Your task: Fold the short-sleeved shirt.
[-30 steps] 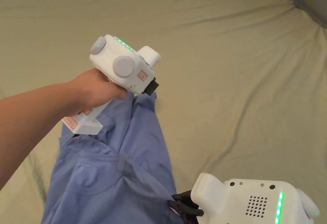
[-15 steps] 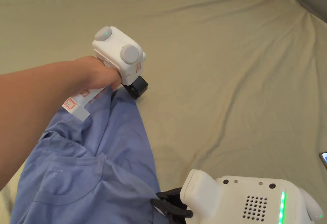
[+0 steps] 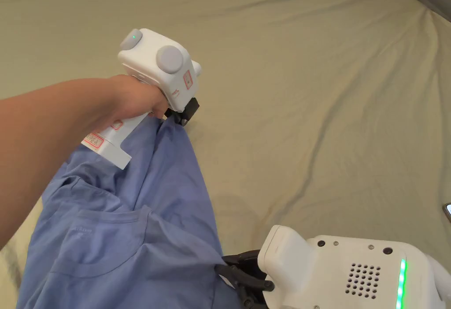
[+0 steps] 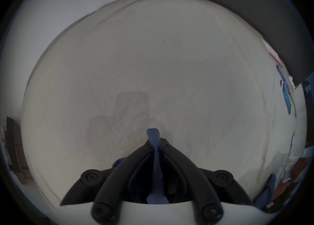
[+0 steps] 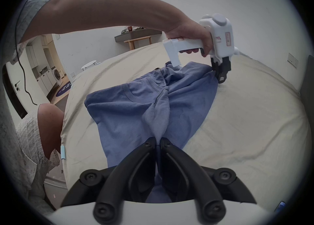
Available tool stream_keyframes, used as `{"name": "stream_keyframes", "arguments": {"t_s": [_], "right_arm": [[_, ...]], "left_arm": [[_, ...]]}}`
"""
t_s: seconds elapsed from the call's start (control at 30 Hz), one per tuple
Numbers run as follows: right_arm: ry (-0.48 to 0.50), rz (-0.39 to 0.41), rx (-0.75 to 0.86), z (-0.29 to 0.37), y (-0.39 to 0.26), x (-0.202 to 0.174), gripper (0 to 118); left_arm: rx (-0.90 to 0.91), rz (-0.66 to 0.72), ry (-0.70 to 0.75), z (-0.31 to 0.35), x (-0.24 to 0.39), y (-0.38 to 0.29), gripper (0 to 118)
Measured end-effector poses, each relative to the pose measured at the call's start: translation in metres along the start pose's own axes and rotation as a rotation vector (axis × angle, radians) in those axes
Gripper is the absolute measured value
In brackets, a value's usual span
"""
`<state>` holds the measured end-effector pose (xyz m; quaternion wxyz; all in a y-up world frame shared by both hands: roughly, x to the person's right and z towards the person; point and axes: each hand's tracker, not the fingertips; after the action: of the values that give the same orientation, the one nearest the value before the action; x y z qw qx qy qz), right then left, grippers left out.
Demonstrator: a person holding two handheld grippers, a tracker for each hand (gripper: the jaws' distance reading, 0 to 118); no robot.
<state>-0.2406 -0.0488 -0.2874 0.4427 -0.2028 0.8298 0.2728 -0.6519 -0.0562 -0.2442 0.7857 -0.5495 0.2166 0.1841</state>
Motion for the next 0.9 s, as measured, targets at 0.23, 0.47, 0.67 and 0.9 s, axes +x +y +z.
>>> {"name": "stream_keyframes", "arguments": {"t_s": [0.23, 0.47, 0.67, 0.9], "right_arm": [[-0.048, -0.047, 0.045, 0.024, 0.012, 0.004, 2], [-0.092, -0.094, 0.106, 0.059, 0.035, 0.000, 0], [-0.144, -0.057, 0.150, 0.107, 0.065, -0.012, 0], [-0.235, 0.012, 0.192, 0.168, 0.096, -0.030, 0]], "left_arm": [[0.186, 0.121, -0.038, 0.071, -0.031, -0.036, 0], [0.356, 0.230, -0.088, 0.159, -0.043, -0.103, 0], [0.540, 0.322, -0.088, 0.253, -0.051, -0.167, 0], [0.738, 0.408, -0.033, 0.371, -0.049, -0.246, 0]]}}
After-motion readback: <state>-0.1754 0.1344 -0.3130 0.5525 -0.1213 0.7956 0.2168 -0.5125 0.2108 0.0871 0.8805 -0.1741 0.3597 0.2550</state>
